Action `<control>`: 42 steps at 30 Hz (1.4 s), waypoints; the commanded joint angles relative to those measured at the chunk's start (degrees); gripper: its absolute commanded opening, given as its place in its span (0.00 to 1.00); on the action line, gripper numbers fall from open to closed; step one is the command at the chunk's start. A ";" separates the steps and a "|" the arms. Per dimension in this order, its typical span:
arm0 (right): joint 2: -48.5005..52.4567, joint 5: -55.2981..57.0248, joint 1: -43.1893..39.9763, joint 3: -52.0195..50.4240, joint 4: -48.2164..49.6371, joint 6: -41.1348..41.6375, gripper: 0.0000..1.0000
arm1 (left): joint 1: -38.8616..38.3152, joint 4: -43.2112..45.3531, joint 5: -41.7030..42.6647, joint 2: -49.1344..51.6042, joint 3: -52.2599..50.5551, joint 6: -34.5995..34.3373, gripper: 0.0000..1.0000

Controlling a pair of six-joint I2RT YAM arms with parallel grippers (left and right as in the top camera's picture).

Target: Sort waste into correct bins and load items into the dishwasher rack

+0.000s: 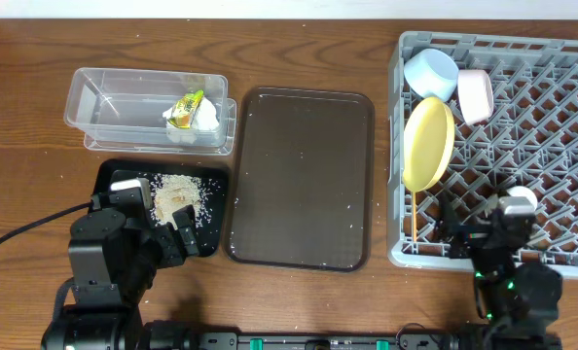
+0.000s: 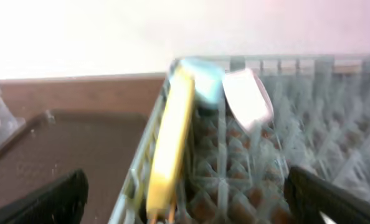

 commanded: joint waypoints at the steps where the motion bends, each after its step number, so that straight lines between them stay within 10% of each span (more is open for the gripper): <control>1: -3.89 0.81 1.75 -5.49 7.21 -0.55 0.99 | 0.20 -0.09 -0.87 -0.15 -0.15 0.35 0.95; 42: -10.84 1.70 3.34 -14.80 8.11 -0.52 0.99 | 0.20 -0.09 -0.87 -0.15 -0.15 0.35 0.95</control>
